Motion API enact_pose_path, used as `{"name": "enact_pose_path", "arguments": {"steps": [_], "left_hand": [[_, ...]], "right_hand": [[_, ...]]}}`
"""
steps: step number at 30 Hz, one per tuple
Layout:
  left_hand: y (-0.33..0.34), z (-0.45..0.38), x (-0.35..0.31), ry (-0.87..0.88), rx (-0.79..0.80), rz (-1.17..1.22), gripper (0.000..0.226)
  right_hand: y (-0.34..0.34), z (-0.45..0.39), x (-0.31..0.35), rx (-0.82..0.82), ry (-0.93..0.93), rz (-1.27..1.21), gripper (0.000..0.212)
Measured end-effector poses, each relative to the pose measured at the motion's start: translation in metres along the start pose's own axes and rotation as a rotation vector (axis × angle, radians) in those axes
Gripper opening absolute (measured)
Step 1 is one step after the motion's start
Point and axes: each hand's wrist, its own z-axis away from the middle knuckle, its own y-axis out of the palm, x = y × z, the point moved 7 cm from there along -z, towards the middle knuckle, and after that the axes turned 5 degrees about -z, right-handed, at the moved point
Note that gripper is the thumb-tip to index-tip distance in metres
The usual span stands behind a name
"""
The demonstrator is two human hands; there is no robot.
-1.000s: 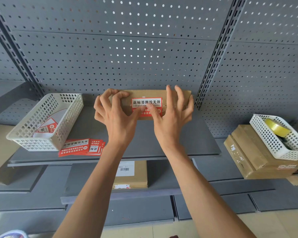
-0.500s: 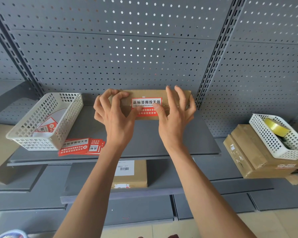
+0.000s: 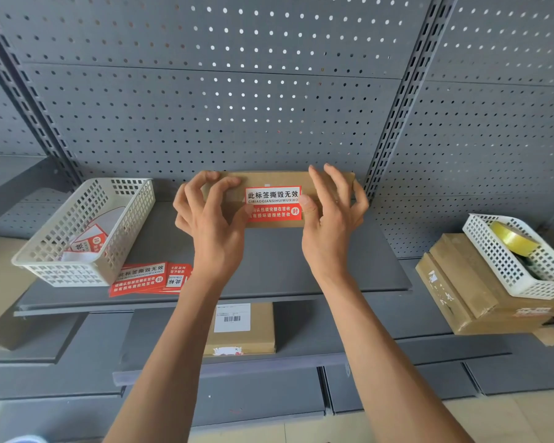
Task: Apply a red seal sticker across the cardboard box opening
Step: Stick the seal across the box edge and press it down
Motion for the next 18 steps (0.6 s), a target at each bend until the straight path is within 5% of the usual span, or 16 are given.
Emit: {"name": "enact_pose_path", "arguments": {"steps": [7, 11, 18], "left_hand": [[-0.001, 0.003, -0.003, -0.044, -0.020, 0.039, 0.036], [0.000, 0.002, -0.008, -0.023, -0.040, -0.008, 0.056], [0.001, 0.000, -0.004, -0.019, -0.034, -0.027, 0.059]], "right_hand": [[0.009, 0.009, 0.007, 0.040, 0.040, 0.040, 0.060], [0.014, 0.013, 0.010, 0.075, 0.038, 0.100, 0.079], [0.011, 0.011, 0.005, 0.077, 0.014, 0.066, 0.074]]}}
